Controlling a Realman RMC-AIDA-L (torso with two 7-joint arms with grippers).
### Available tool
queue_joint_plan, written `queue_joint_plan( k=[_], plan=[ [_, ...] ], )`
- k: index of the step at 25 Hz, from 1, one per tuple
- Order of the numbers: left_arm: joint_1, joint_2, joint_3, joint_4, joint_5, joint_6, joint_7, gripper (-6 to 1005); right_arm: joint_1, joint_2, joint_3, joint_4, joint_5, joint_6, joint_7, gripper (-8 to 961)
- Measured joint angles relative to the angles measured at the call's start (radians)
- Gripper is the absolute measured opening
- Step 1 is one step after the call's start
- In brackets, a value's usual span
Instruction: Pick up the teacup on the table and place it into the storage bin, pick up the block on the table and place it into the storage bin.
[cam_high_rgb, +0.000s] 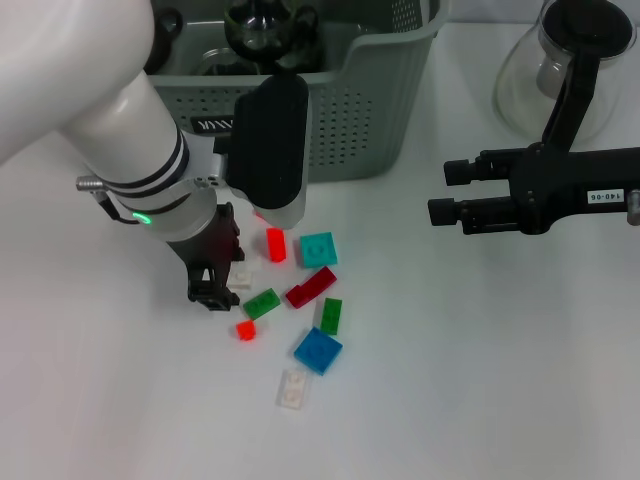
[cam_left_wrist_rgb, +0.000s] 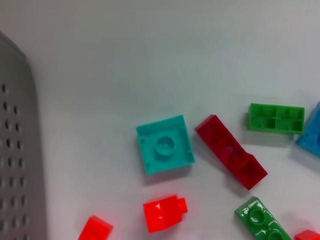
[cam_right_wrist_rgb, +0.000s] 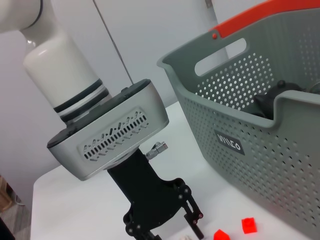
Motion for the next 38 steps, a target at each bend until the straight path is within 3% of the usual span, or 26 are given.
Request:
queue_joint_plan(
  k=[4,9,15,19,22,24,25,26,27,28,29,30,31,32,33,35,38],
  plan=[
    [-0.007,0.001,0.0,-0.018,0.0,0.0,0.0,509,0.0,-0.001,0.0,0.0,0.0,0.001,0.0,749],
    [-0.012,0.002,0.0,-0.024,0.0,0.0,-0.003,235,0.0,-0.001,0.0,0.0,0.0,0.0,0.0,749],
    [-0.025,0.003,-0.002,-0.032,0.0,0.009,-0.013,205,-0.001,-0.001,0.0,-0.001,0.0,-0.002,0.0,749],
    [-0.022,0.005,-0.053,0.04,-0.004,0.08,-0.012,184,-0.001,-0.002,0.0,-0.001,0.0,-0.002,-0.001,749],
    [-0.026,0.005,-0.167,0.126,-0.041,0.205,0.0,174,-0.002,-0.003,0.0,-0.001,0.0,-0.002,-0.002,749],
    [-0.046,0.006,-0.295,0.176,-0.102,0.309,0.014,174,-0.002,-0.004,0.0,-0.001,0.0,-0.003,-0.002,749],
    [-0.061,0.008,-0.368,0.196,-0.134,0.358,0.021,174,-0.002,-0.004,-0.001,-0.001,0.0,-0.003,-0.003,749],
    [-0.103,0.018,-0.56,0.222,-0.207,0.455,0.03,173,-0.002,-0.004,-0.001,-0.001,0.0,-0.003,-0.003,749],
    [-0.103,0.018,-0.56,0.222,-0.207,0.455,0.03,173,-0.002,-0.005,-0.002,-0.001,0.0,-0.003,-0.005,749],
    [-0.126,0.028,-0.655,0.229,-0.244,0.49,0.031,173,-0.001,-0.005,-0.002,-0.001,0.0,-0.002,-0.008,749],
    [-0.126,0.028,-0.655,0.229,-0.244,0.49,0.031,173,-0.002,-0.005,-0.003,-0.001,0.0,-0.002,-0.01,749],
    [-0.15,0.046,-0.751,0.231,-0.279,0.503,0.025,173,-0.001,-0.005,-0.004,0.0,0.0,-0.002,-0.013,749],
    [-0.199,0.104,-0.939,0.212,-0.373,0.479,-0.025,173,-0.001,-0.005,-0.007,0.0,0.0,-0.003,-0.015,749],
    [-0.199,0.104,-0.939,0.212,-0.373,0.479,-0.025,171,0.0,-0.005,-0.008,0.0,0.0,-0.003,-0.015,749],
    [-0.215,0.134,-0.985,0.187,-0.406,0.435,-0.059,170,0.001,-0.005,-0.009,0.0,-0.002,-0.003,-0.015,749],
    [-0.227,0.174,-0.993,0.131,-0.425,0.33,-0.112,167,0.003,-0.005,-0.009,0.0,-0.005,-0.003,-0.015,749],
    [-0.235,0.227,-0.899,0.027,-0.405,0.147,-0.204,162,0.007,-0.003,-0.01,0.001,-0.012,-0.004,-0.015,749]
  ],
)
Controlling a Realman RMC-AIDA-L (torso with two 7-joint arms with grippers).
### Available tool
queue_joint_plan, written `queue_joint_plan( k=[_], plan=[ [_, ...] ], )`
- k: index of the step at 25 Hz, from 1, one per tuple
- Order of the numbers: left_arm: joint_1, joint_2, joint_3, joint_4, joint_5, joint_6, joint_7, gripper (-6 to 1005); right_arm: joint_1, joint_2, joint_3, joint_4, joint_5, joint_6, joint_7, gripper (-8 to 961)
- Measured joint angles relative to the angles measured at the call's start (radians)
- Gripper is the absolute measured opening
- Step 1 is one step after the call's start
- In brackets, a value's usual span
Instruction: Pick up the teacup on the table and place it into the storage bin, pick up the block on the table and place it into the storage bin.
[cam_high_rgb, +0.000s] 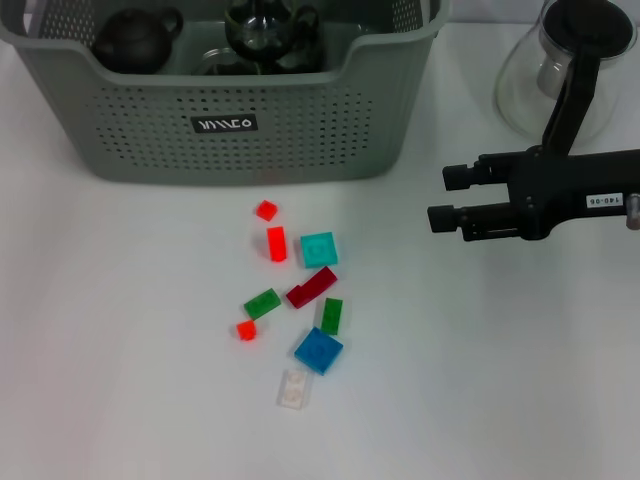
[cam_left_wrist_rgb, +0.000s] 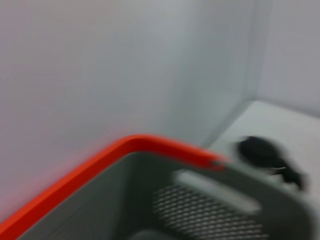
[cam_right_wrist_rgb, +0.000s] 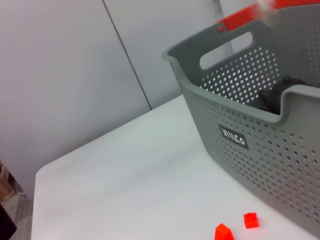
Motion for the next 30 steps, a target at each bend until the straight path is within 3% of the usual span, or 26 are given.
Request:
queue_joint_plan(
  k=[3,4,5,10,12,14,18,21,22,23,26,27,30],
  plan=[
    [-0.013,0.032,0.111,-0.098,0.043,-0.132,-0.071,171,0.002,0.001,-0.001,0.001,-0.009,0.0,0.0,749],
    [-0.013,0.032,0.111,-0.098,0.043,-0.132,-0.071,177,0.002,0.002,-0.001,0.002,-0.011,0.0,0.0,749],
    [-0.022,0.024,0.144,-0.125,0.087,-0.205,-0.099,183,0.003,0.002,-0.001,0.002,-0.013,0.0,0.0,749],
    [-0.03,0.0,0.151,-0.11,0.141,-0.25,-0.112,212,0.004,0.003,-0.001,0.002,-0.014,-0.002,0.0,749],
    [-0.029,-0.005,0.146,-0.076,0.136,-0.218,-0.114,223,0.003,0.004,0.0,0.002,-0.014,-0.002,0.0,749],
    [-0.021,-0.007,0.142,-0.03,0.108,-0.15,-0.113,304,0.001,0.003,0.003,0.002,-0.015,-0.003,0.0,749],
    [0.004,-0.018,0.142,0.072,-0.031,0.114,-0.042,467,-0.004,0.002,0.007,0.002,-0.015,-0.003,0.0,748],
    [0.034,-0.051,0.149,0.128,-0.113,0.319,0.023,589,-0.008,0.001,0.009,0.002,-0.014,-0.004,0.001,748],
    [0.04,-0.058,0.151,0.139,-0.118,0.345,0.032,630,-0.009,0.001,0.009,0.002,-0.015,-0.004,0.001,748],
    [0.061,-0.08,0.163,0.168,-0.119,0.377,0.048,671,-0.009,0.001,0.009,0.003,-0.014,-0.003,0.001,748],
    [0.141,-0.122,0.255,0.242,-0.117,0.406,0.093,889,-0.01,0.001,0.01,0.012,-0.014,0.002,0.001,748],
    [0.2,-0.141,0.355,0.281,-0.11,0.399,0.123,895,-0.01,0.001,0.01,0.015,-0.014,0.003,0.001,748],
    [0.245,-0.161,0.435,0.301,-0.076,0.37,0.147,912,-0.01,0.0,0.01,0.022,-0.014,0.004,0.002,748]
  ],
)
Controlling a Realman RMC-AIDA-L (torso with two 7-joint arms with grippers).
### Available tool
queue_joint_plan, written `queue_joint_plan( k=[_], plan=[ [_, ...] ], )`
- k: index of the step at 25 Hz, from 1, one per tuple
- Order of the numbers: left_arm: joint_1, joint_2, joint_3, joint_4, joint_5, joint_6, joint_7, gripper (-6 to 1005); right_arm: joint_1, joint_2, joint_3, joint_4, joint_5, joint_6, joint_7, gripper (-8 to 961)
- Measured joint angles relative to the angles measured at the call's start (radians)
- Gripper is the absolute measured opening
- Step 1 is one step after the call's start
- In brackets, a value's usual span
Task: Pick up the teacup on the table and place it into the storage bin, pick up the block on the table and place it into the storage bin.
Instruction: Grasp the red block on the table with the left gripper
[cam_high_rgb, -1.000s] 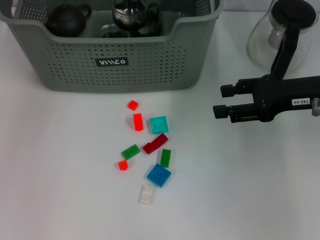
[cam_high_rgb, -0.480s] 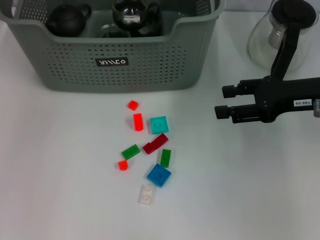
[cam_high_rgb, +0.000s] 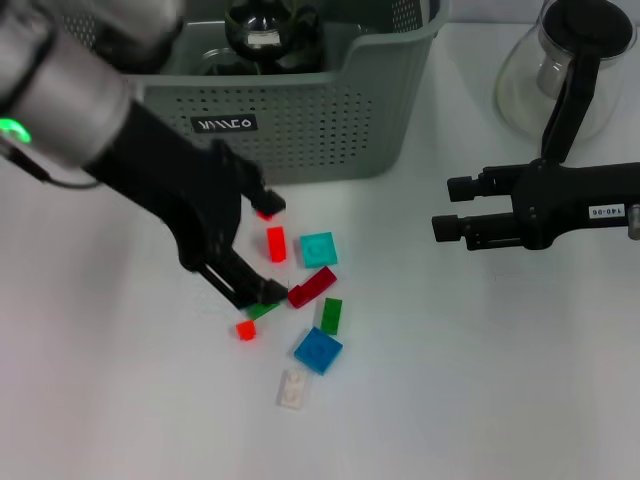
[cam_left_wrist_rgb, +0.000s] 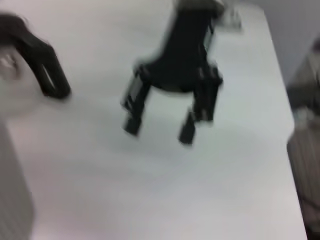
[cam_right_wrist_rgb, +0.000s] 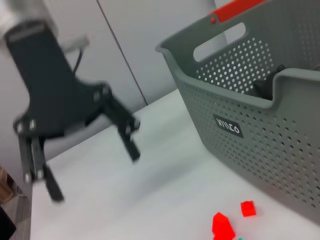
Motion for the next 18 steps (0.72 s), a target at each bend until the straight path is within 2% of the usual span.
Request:
queue_joint_plan(
  k=[3,6,9,18],
  plan=[
    [0.027,-0.039,0.057,-0.014,0.094,-0.076,0.014,928,0.0,0.0,0.0,0.003,0.0,0.001,0.0,748],
    [0.032,-0.063,0.122,-0.066,0.179,-0.162,0.0,945,0.0,0.001,0.0,0.005,0.0,0.004,0.0,748],
    [0.025,-0.061,0.207,-0.147,0.214,-0.263,-0.042,950,0.0,0.002,0.0,0.005,0.0,0.006,0.0,748],
    [-0.03,-0.061,0.255,-0.252,0.289,-0.395,-0.095,947,-0.003,-0.002,0.0,0.018,-0.001,0.015,-0.003,748]
  ],
)
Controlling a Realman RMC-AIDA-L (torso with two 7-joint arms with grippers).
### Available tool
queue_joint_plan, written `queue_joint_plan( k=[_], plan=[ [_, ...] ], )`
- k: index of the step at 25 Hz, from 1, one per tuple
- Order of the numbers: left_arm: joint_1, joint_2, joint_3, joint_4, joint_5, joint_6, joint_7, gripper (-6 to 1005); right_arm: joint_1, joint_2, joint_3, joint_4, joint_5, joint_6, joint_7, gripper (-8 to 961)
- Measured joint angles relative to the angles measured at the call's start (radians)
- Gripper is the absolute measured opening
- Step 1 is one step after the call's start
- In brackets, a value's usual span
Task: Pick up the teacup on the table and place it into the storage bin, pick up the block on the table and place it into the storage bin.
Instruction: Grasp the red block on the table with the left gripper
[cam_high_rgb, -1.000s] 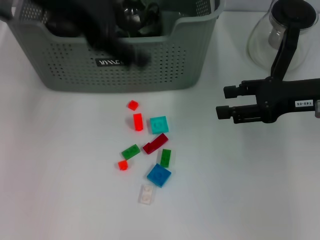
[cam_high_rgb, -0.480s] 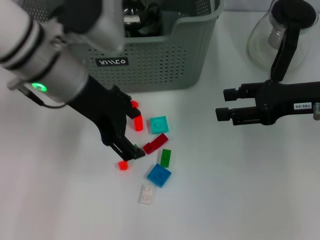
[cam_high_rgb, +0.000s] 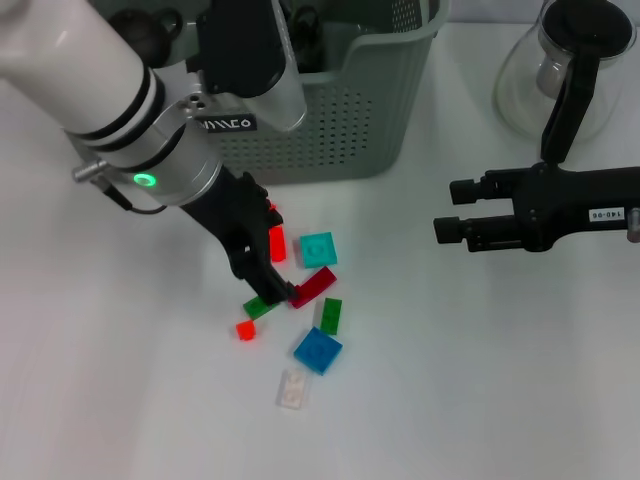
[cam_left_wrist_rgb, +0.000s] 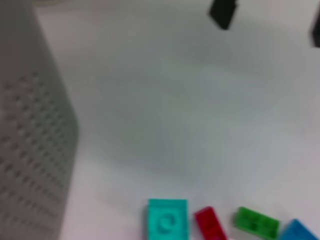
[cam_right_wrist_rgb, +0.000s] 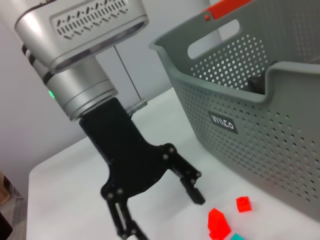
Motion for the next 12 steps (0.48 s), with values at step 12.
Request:
queue_joint_plan(
  k=[12],
  plan=[
    [-0.063,-0.002,0.065,-0.126,0.093,-0.145,-0.035,902,0.002,-0.003,0.0,0.013,0.0,0.01,-0.007,748]
  ],
)
